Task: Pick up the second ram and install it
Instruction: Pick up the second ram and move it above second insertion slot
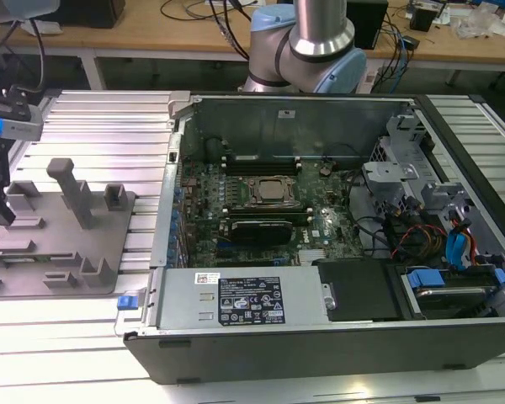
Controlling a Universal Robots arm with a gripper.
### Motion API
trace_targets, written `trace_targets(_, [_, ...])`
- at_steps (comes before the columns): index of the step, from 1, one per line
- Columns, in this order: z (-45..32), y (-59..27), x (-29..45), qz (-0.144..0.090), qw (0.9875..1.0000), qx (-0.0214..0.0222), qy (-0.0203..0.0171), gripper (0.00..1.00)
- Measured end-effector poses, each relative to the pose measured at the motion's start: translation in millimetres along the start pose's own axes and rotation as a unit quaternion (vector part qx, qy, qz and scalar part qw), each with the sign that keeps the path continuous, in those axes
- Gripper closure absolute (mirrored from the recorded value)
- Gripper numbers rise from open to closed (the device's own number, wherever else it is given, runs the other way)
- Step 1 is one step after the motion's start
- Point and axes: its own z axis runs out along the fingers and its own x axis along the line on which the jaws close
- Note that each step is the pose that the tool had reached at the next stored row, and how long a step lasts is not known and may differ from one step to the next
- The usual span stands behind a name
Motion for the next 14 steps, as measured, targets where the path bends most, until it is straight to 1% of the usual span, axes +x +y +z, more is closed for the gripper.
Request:
trace_targets(3, [5.0, 1.6, 0.2, -0.006, 1.0000, 0.0017, 0.0001, 0.92])
trace_targets(4, [6.2, 2.0, 0.3, -0.007, 1.0000, 0.0028, 0.0000, 0.92])
trace_targets(5, [8.5, 2.8, 0.4, -0.010, 0.9999, 0.0050, -0.0001, 0.92])
trace_targets(7, [12.9, 4.5, 1.0, -0.013, 0.9999, 0.0061, 0.0000, 0.92])
trace_targets(12, [21.5, 6.7, 3.1, -0.019, 0.9998, 0.0070, 0.0001, 0.92])
trace_targets(14, [26.8, 7.5, 5.9, -0.022, 0.9997, 0.0074, 0.0001, 0.92])
